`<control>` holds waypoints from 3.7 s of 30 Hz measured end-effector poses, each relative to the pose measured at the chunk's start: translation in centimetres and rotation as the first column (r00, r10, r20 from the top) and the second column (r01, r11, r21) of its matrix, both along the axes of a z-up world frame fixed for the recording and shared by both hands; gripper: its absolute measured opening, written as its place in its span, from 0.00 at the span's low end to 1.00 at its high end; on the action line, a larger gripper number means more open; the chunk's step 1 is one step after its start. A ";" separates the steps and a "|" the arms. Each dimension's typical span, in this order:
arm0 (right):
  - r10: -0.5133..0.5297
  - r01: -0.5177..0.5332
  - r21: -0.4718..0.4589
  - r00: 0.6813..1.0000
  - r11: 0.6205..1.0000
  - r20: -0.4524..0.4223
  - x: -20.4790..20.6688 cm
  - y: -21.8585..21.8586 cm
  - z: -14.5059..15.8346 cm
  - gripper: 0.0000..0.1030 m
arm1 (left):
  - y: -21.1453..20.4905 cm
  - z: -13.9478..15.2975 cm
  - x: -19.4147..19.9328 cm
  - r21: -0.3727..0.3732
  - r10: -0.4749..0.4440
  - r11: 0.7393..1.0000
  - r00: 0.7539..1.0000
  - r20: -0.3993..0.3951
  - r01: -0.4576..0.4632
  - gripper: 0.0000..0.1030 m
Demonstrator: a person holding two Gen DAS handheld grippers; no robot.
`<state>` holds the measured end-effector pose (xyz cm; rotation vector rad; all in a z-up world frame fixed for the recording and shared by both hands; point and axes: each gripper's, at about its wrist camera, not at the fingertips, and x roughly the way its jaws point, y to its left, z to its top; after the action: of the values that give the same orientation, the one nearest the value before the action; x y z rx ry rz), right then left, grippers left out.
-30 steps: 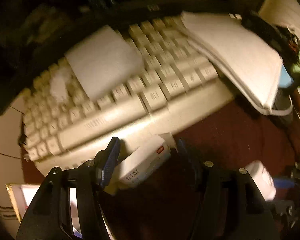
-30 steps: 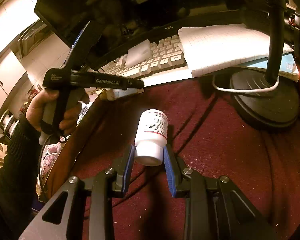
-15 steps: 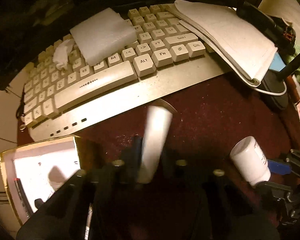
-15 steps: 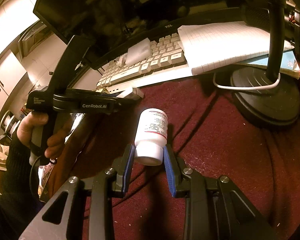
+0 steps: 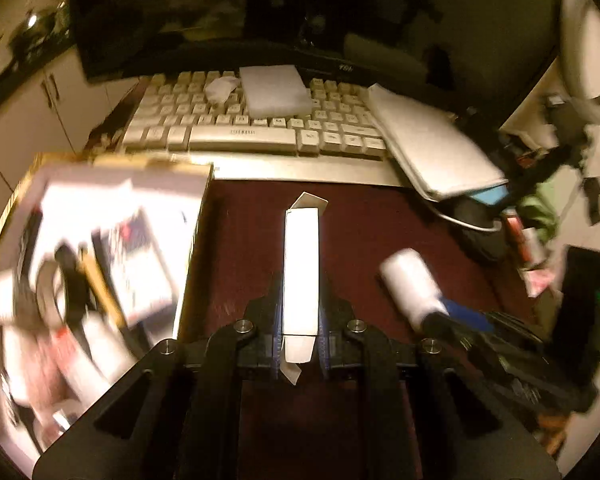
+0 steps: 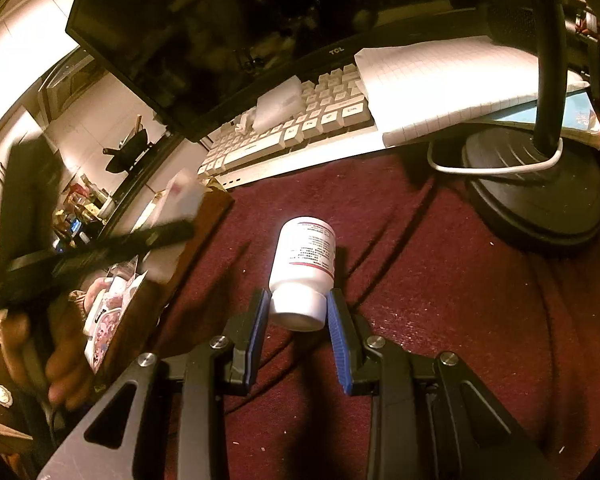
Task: Organize objects
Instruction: 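Carry the box with the left tool while the right tool carries the bottle to the tray, then lower the box and bottle into the tray and open both tools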
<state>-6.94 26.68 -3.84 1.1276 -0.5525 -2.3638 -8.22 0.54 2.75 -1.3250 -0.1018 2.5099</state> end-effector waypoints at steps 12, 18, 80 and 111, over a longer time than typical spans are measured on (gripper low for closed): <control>0.121 -0.121 0.016 0.993 0.992 -0.011 0.5 -2.5 0.4 0.29 | -4.8 1.5 6.7 0.185 0.118 0.977 0.992 -0.044 -0.107 0.13; 0.111 -0.110 0.012 0.994 0.994 -0.012 0.8 -3.7 1.4 0.29 | -8.1 2.9 6.9 0.225 0.159 0.964 0.985 -0.070 -0.140 0.13; 0.331 -0.304 0.180 0.932 0.936 -0.146 -3.8 -22.2 6.8 0.33 | -18.6 -0.1 3.6 0.129 0.265 0.957 0.964 -0.017 -0.261 0.13; 0.294 -0.286 0.090 0.951 0.954 -0.096 4.9 -16.6 5.5 0.61 | -11.5 1.1 10.1 -0.190 0.360 0.905 0.923 -0.138 -0.381 0.74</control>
<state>-2.04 10.07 1.64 1.0264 -0.2417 -2.1877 1.88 -10.97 3.85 -1.3630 -0.0694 2.9783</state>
